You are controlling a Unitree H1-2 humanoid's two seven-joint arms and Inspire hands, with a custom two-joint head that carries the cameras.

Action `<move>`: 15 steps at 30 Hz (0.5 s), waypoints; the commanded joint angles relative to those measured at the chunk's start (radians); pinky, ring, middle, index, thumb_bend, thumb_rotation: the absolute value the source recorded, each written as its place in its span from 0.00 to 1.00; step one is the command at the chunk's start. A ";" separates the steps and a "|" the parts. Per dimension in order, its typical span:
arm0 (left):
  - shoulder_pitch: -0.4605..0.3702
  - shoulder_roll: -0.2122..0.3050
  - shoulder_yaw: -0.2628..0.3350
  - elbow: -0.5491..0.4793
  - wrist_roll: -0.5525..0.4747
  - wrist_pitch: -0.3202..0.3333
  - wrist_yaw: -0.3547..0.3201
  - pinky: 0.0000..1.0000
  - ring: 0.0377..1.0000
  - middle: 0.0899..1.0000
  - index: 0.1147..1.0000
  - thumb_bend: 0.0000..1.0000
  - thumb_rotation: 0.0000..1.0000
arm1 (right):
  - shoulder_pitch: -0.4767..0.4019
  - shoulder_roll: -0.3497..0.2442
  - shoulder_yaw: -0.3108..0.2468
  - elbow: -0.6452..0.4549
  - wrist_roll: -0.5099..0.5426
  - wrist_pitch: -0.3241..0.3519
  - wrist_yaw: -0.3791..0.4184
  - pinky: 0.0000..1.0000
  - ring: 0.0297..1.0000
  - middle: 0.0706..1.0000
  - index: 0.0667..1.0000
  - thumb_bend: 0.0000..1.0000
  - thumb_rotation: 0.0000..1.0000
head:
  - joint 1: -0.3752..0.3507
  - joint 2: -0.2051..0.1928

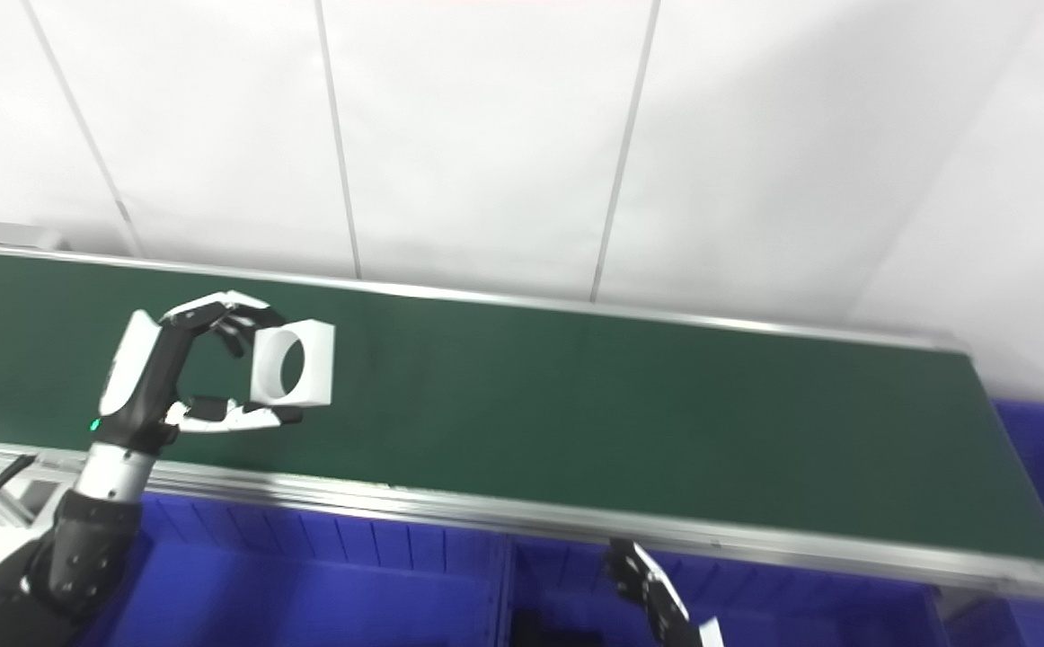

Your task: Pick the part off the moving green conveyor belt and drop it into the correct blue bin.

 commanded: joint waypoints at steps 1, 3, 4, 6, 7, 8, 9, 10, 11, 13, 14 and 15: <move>0.024 0.002 -0.006 -0.047 0.002 -0.011 0.035 0.33 0.42 0.49 0.44 0.47 0.00 | 0.000 0.011 -0.008 -0.041 -0.006 -0.052 0.004 0.80 0.81 0.81 0.84 0.82 0.35 | -0.016 0.017; 0.063 -0.008 -0.017 -0.072 0.006 -0.011 0.035 0.34 0.43 0.46 0.44 0.47 0.00 | -0.002 0.015 -0.013 -0.045 -0.011 -0.052 0.007 0.79 0.81 0.81 0.85 0.83 0.36 | -0.031 0.032; 0.084 -0.014 -0.024 -0.084 0.008 -0.011 0.030 0.35 0.44 0.45 0.43 0.47 0.00 | -0.004 0.018 -0.016 -0.046 -0.010 -0.052 0.009 0.79 0.81 0.81 0.85 0.82 0.35 | -0.037 0.041; 0.118 -0.027 -0.029 -0.102 0.009 -0.011 0.011 0.34 0.43 0.46 0.43 0.47 0.00 | -0.009 0.022 -0.022 -0.048 -0.011 -0.051 0.011 0.78 0.81 0.81 0.85 0.83 0.35 | -0.042 0.054; 0.132 -0.033 -0.029 -0.108 0.008 -0.011 0.001 0.34 0.42 0.47 0.44 0.47 0.00 | -0.011 0.023 -0.024 -0.049 -0.013 -0.051 0.012 0.77 0.81 0.81 0.85 0.83 0.36 | -0.043 0.055; 0.154 -0.045 -0.029 -0.115 0.008 -0.011 -0.019 0.33 0.42 0.47 0.44 0.47 0.00 | -0.014 0.024 -0.026 -0.050 -0.015 -0.051 0.013 0.77 0.81 0.81 0.85 0.83 0.36 | -0.044 0.063; 0.169 -0.054 -0.027 -0.119 0.008 -0.011 -0.034 0.33 0.42 0.48 0.44 0.47 0.00 | -0.016 0.025 -0.027 -0.051 -0.016 -0.051 0.014 0.77 0.81 0.81 0.85 0.83 0.36 | -0.044 0.063; 0.189 -0.071 -0.021 -0.119 0.017 -0.011 -0.052 0.33 0.42 0.48 0.44 0.47 0.00 | -0.016 0.027 -0.030 -0.055 -0.017 -0.050 0.017 0.77 0.81 0.81 0.85 0.83 0.36 | -0.043 0.069; 0.204 -0.084 -0.013 -0.119 0.024 -0.011 -0.067 0.32 0.41 0.48 0.44 0.47 0.00 | -0.015 0.029 -0.032 -0.059 -0.018 -0.050 0.020 0.78 0.81 0.81 0.85 0.83 0.37 | -0.043 0.069; 0.233 -0.112 0.003 -0.111 0.043 -0.010 -0.102 0.32 0.41 0.48 0.44 0.47 0.00 | -0.015 0.031 -0.036 -0.062 -0.020 -0.050 0.024 0.78 0.81 0.82 0.85 0.84 0.37 | -0.043 0.069; 0.247 -0.126 0.005 -0.102 0.052 -0.010 -0.120 0.33 0.41 0.47 0.44 0.47 0.00 | -0.015 0.032 -0.038 -0.064 -0.015 -0.051 0.027 0.78 0.81 0.82 0.85 0.84 0.37 | -0.036 0.074; 0.257 -0.136 0.010 -0.096 0.059 -0.010 -0.135 0.34 0.42 0.47 0.44 0.47 0.00 | -0.015 0.033 -0.039 -0.065 -0.012 -0.051 0.030 0.78 0.81 0.82 0.85 0.83 0.36 | -0.036 0.074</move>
